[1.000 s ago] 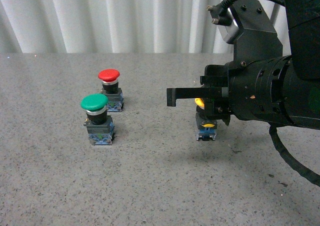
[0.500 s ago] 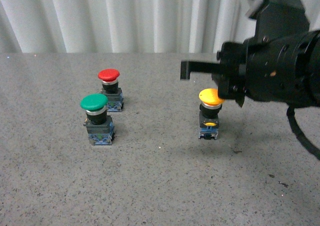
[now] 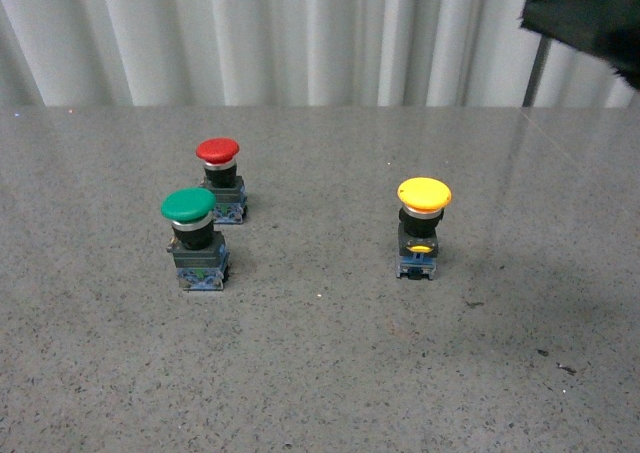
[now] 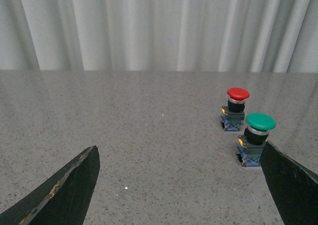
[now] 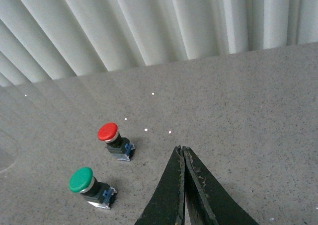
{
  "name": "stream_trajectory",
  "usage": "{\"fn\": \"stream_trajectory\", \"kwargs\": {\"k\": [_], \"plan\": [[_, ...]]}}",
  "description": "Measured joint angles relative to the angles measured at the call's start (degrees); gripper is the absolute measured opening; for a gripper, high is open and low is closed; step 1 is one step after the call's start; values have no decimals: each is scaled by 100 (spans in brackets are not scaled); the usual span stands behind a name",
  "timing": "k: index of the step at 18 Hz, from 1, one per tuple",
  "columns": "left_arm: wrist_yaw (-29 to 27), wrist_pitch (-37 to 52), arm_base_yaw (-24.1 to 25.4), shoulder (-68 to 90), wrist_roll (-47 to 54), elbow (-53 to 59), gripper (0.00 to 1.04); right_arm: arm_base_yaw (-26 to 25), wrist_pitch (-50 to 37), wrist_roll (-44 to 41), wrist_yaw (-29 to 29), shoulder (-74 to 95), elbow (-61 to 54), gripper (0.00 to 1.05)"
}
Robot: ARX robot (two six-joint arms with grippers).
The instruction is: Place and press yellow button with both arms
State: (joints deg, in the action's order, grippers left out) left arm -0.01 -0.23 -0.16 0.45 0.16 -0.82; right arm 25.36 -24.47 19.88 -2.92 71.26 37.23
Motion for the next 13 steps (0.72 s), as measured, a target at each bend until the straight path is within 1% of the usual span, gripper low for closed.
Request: {"fn": "stream_trajectory", "kwargs": {"k": [1, 2, 3, 4, 5, 6, 7, 8, 9, 10, 13], "plan": [[4, 2, 0, 0, 0, 0, 98, 31, -787, -459, -942, -448, -459, 2], [0, 0, 0, 0, 0, 2, 98, -44, -844, -815, -1370, -839, -763, 2], [-2, 0, 0, 0, 0, 2, 98, -138, -754, -990, -1537, -1075, -931, 2], [-7, 0, 0, 0, 0, 2, 98, -597, -422, -1416, -1617, -1871, -1543, 2], [0, 0, 0, 0, 0, 0, 98, -999, -42, -1644, -1342, -2546, -2026, 2], [4, 2, 0, 0, 0, 0, 98, -1399, 337, -1764, -896, -3246, -2444, 2], [2, 2, 0, 0, 0, 0, 98, -1934, 708, -1838, -269, -3965, -2776, 2], [-4, 0, 0, 0, 0, 0, 98, -2444, 815, -1862, 98, -4535, -3010, 2], [-2, 2, 0, 0, 0, 0, 98, -2590, 809, -1869, 149, -4795, -3045, 2], [2, 2, 0, 0, 0, 0, 98, -2549, 820, -1891, 297, -4940, -3069, 2], [0, 2, 0, 0, 0, 0, 98, -2538, 1025, -1930, 295, -5241, -3335, 2]]}}
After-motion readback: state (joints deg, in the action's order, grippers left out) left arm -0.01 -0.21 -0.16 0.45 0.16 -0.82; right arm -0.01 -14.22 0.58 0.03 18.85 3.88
